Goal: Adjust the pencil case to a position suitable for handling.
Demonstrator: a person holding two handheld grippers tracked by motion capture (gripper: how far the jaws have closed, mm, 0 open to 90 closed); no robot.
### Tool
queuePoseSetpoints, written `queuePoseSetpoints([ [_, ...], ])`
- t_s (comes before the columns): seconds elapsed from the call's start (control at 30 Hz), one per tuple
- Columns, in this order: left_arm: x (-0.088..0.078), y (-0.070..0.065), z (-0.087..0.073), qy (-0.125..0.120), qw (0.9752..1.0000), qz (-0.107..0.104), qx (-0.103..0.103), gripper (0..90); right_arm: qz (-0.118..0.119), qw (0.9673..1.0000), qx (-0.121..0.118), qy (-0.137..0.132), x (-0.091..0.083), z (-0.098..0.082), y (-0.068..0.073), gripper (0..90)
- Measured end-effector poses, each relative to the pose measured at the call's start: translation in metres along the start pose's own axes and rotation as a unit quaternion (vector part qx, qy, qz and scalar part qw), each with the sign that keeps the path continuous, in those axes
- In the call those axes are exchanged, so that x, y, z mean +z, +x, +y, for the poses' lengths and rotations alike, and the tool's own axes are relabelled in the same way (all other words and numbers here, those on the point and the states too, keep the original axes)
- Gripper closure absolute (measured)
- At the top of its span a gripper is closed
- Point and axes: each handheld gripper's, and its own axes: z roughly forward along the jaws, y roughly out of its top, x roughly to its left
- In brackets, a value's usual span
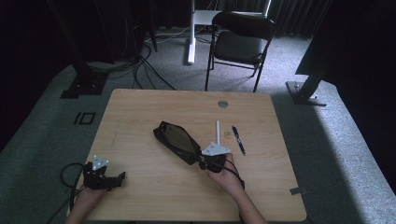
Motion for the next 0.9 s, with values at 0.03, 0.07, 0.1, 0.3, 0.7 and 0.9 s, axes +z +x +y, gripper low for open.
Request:
queuePoseSetpoints([
  [0.03,0.0,0.0,0.0,0.0,1.0,0.0,0.0,0.3,0.0,1.0,-0.001,0.001,-0.002,-0.001,-0.001,73.0],
  [0.07,0.0,0.0,0.0,0.0,1.0,0.0,0.0,0.4,-0.001,1.0,0.0,0.002,-0.005,-0.003,-0.001,73.0],
  [0.1,0.0,0.0,0.0,0.0,1.0,0.0,0.0,0.3,-0.001,1.0,-0.002,0.002,-0.007,-0.004,-0.002,73.0],
  [0.3,0.0,0.0,0.0,0.001,1.0,0.0,0.0,0.3,-0.004,1.0,0.006,0.001,-0.019,-0.014,-0.005,72.9],
  [0.7,0.0,0.0,0.0,0.0,1.0,0.0,0.0,0.3,-0.012,0.9999,0.004,0.004,-0.043,-0.031,-0.008,73.0],
  [0.9,0.0,0.0,0.0,0.0,1.0,0.0,0.0,0.3,-0.013,0.9999,0.008,0.008,-0.058,-0.039,-0.011,73.0],
])
